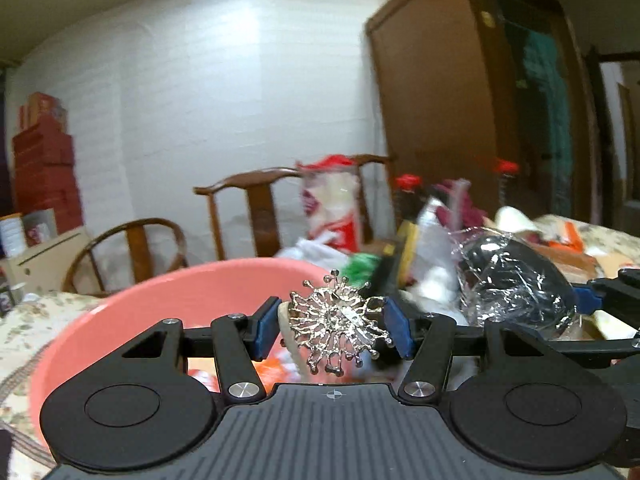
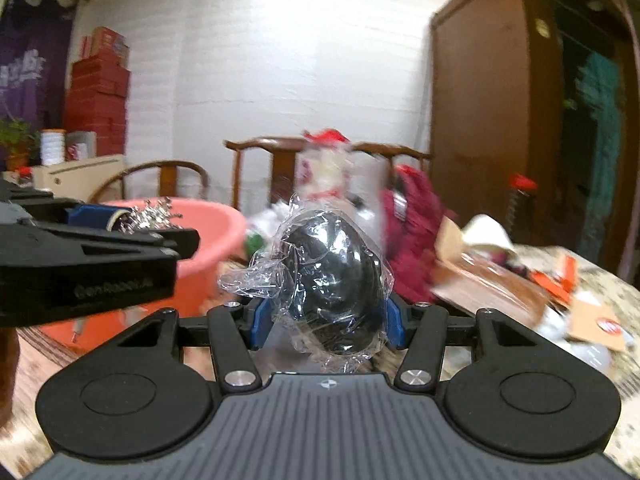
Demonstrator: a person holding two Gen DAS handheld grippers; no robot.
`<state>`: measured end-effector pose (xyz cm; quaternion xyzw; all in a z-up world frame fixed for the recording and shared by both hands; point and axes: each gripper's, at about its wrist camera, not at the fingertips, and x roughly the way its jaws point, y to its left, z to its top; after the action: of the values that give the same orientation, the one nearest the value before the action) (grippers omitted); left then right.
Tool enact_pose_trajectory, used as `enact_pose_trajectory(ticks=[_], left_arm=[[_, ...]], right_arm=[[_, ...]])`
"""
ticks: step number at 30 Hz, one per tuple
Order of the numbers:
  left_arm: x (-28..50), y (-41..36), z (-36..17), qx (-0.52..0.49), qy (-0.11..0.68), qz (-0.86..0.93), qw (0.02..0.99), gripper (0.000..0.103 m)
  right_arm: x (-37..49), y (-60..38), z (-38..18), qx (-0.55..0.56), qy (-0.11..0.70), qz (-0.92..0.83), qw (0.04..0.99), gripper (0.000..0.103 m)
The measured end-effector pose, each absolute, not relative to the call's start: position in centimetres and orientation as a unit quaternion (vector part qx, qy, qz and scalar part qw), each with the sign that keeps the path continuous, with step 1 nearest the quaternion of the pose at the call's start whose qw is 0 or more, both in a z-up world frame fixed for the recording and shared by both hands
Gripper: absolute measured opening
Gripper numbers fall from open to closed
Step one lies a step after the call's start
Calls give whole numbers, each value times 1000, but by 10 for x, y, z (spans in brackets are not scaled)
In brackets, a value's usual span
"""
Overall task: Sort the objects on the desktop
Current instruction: 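Carry both held objects over the pink basin and open both grippers, then move both grippers back to the table toward the brown wrapped package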
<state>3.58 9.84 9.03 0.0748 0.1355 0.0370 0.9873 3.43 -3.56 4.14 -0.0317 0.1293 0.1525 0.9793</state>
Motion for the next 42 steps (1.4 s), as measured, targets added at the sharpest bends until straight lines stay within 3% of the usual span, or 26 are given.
enact_pose_trajectory(ticks=[16,29,31,34,35,42], left_arm=[[64,197,137,38,112,123,985,58],[82,248,90,-8,178,159,971,59],[81,245,92,11,176,174,969,65],[80,242,95,25,171,182,968,74],[78,241,96,25,171,184,968,78],[61,235,104,24,149,198,968,92]], right_arm=[[81,92,87,-60,109,258,958,60],[118,147,54,-84,195,286,934,62],[119,147,52,-89,203,282,933,66],[110,146,55,-98,188,273,938,90],[105,147,56,-105,174,264,943,93],[84,140,67,-120,137,253,950,93]])
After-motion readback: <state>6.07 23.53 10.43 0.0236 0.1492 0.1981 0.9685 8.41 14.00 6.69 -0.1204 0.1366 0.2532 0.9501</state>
